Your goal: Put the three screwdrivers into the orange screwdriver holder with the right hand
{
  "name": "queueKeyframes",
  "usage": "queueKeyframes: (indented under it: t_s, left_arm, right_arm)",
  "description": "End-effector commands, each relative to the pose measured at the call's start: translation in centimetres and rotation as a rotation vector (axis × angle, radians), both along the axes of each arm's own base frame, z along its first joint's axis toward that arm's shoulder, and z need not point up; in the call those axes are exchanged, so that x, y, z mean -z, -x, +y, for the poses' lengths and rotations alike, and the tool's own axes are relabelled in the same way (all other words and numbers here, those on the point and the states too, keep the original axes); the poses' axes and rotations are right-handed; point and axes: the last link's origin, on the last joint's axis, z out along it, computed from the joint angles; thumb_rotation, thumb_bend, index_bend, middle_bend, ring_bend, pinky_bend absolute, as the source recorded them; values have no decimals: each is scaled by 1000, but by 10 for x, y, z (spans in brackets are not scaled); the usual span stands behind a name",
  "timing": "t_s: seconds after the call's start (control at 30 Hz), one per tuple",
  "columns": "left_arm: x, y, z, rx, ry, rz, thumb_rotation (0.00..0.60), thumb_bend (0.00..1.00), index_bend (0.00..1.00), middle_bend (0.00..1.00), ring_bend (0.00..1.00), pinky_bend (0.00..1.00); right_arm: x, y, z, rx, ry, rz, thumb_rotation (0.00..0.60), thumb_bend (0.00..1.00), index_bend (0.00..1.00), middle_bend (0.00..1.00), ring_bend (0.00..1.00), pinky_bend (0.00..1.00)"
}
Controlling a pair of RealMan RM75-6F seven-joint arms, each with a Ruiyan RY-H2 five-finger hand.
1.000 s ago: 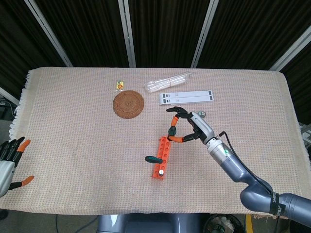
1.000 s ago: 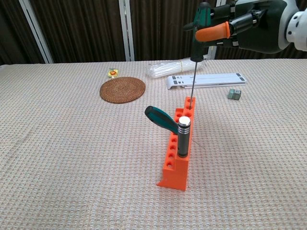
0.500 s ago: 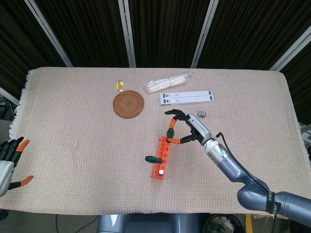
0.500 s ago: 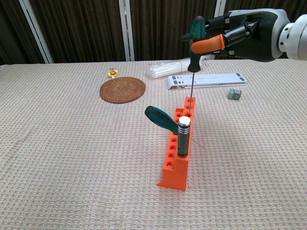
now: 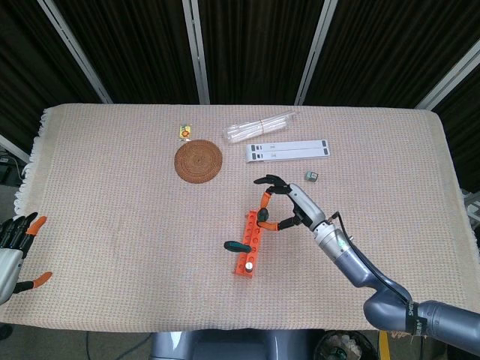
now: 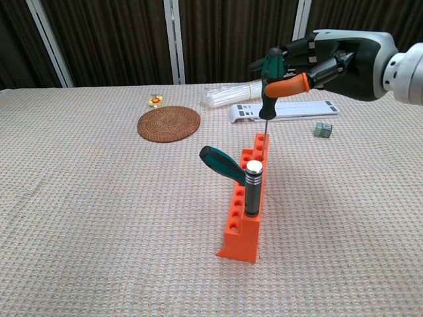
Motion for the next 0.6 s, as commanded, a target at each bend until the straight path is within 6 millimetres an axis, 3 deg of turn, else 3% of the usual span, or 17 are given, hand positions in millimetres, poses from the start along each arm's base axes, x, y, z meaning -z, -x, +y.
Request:
queueKeyframes:
  t_s: [0.03,0.6]
  left_arm:
    - [0,0,0,1,0,-1,600,84,0,0,0,0]
    - [2,3,1,-4,3,-5,600,83,0,0,0,0]
  right_arm:
    - [7,3,4,-20,11,25,600,234,603,168,0,0]
    - [44,2,7,-54,14,108,600,233,556,154,0,0]
